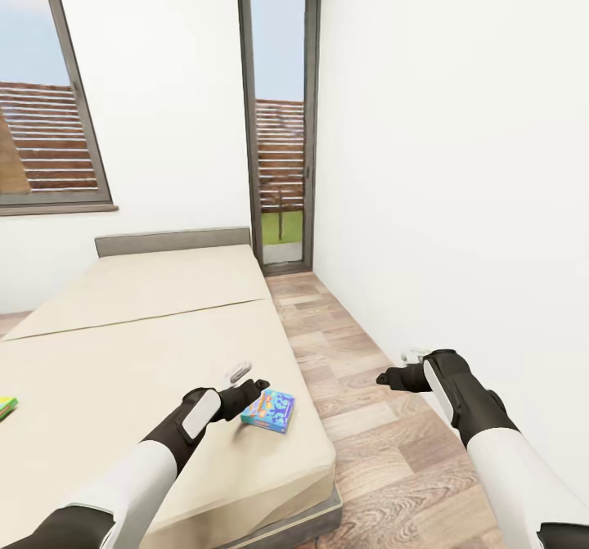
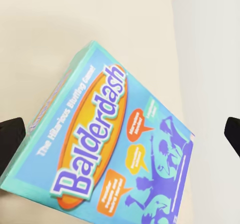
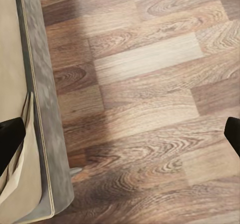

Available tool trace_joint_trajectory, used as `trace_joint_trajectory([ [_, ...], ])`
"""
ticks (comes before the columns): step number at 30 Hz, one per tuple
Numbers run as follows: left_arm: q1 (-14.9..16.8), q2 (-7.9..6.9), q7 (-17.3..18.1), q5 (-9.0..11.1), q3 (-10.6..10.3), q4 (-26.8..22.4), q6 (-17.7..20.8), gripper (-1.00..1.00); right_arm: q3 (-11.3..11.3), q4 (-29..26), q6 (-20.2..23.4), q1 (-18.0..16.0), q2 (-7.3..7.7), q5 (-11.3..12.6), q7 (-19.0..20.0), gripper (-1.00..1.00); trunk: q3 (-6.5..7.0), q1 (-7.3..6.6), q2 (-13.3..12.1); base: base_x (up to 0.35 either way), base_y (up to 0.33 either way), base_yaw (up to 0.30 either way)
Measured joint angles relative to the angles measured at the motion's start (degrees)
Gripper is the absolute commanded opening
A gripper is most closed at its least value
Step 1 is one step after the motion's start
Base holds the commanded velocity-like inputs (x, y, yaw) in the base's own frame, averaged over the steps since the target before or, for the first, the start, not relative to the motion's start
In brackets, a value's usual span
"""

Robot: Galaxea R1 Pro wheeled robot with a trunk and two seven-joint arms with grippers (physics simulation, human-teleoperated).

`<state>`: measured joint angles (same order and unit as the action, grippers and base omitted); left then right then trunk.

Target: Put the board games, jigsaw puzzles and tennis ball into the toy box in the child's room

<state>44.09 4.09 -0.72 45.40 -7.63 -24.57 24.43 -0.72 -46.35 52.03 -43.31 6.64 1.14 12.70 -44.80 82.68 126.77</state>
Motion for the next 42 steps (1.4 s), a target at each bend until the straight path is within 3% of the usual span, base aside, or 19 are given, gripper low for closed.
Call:
trace_joint_trajectory([
  [20, 0.0, 0.00, 0.0, -0.1, -0.1, 0.0, -0.6, 1.00, 0.0, 0.0, 0.0, 0.1, -0.05, 0.1, 0.0, 1.00, 0.00, 0.00, 0.0, 0.000, 0.000, -0.204],
  [42, 0.0, 0.02, -0.1, -0.1, -0.1, 0.0, -1.0, 1.00, 0.0, 0.0, 0.0, 0.3, -0.12, 0.2, 0.1, 1.00, 0.00, 0.00, 0.0, 0.000, 0.000, -0.051],
])
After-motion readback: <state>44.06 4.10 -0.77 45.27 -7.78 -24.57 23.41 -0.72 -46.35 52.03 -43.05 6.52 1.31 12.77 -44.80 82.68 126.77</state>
